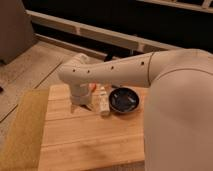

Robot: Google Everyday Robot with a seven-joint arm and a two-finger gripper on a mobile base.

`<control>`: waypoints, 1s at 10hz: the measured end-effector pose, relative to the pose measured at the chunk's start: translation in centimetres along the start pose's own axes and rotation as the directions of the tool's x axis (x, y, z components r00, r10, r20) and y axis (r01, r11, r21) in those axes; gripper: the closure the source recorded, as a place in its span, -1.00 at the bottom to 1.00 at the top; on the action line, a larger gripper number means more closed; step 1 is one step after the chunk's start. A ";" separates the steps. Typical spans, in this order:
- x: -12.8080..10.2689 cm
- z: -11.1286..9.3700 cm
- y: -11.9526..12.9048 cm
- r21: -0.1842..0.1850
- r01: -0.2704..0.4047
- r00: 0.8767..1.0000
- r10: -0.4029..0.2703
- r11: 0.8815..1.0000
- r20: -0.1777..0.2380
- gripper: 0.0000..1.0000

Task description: Pick up the ceramic bowl

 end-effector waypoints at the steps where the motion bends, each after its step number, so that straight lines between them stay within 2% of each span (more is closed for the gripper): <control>1: 0.0 0.0 0.0 0.000 0.000 1.000 0.000 1.000 0.000 -0.30; 2: 0.0 0.0 0.0 0.003 -0.001 1.000 0.001 1.000 0.000 -0.30; 4: -0.2 -0.4 -1.1 0.049 -0.026 1.000 0.025 0.998 0.012 -0.30; 5: -1.0 -1.5 -3.5 0.139 -0.070 0.996 0.062 0.988 0.057 -0.30; 6: -1.5 -2.3 -4.9 0.190 -0.090 0.993 0.073 0.978 0.093 -0.30; 7: -1.7 -2.7 -5.6 0.211 -0.099 0.991 0.077 0.972 0.112 -0.30; 8: -2.0 -3.6 -7.1 0.236 -0.126 0.983 0.090 0.964 0.158 -0.30; 10: -2.2 -4.4 -8.9 0.226 -0.164 0.970 0.115 0.960 0.215 -0.30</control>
